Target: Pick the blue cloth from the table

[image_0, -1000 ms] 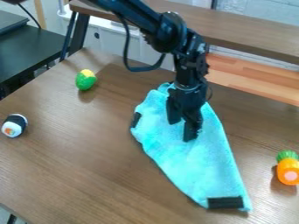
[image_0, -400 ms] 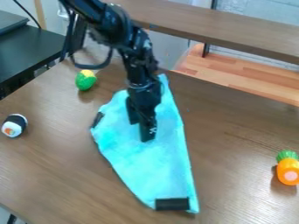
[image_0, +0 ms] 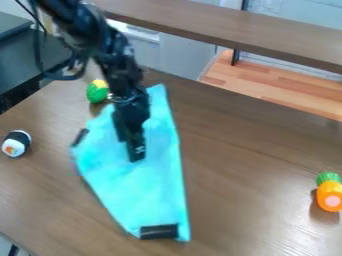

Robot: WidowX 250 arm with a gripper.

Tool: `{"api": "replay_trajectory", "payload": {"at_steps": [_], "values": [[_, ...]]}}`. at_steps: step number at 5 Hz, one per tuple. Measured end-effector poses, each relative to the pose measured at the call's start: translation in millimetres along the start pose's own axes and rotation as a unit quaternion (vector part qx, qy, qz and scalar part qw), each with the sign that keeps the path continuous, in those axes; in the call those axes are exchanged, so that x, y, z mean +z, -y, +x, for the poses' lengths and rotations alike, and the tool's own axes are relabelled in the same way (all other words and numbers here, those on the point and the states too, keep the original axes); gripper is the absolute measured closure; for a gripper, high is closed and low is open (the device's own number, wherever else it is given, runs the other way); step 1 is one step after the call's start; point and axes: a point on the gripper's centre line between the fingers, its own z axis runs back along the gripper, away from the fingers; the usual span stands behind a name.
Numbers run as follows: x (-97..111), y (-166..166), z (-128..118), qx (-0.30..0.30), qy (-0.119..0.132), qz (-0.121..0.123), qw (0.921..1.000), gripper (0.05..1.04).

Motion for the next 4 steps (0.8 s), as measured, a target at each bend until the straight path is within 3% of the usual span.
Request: {"api": "replay_trajectory", "payload": {"at_steps": [1, 2, 4], "values": [[0.8, -5.2, -22.8, -0.012, -0.005, -0.004, 0.9999, 0.082], [1.3, 0.1, -28.5, -0.016, -0.006, -0.006, 0.9998, 0.083], [0.6, 10.1, 4.3, 0.006, -0.009, -0.007, 0.9999, 0.082]]}}
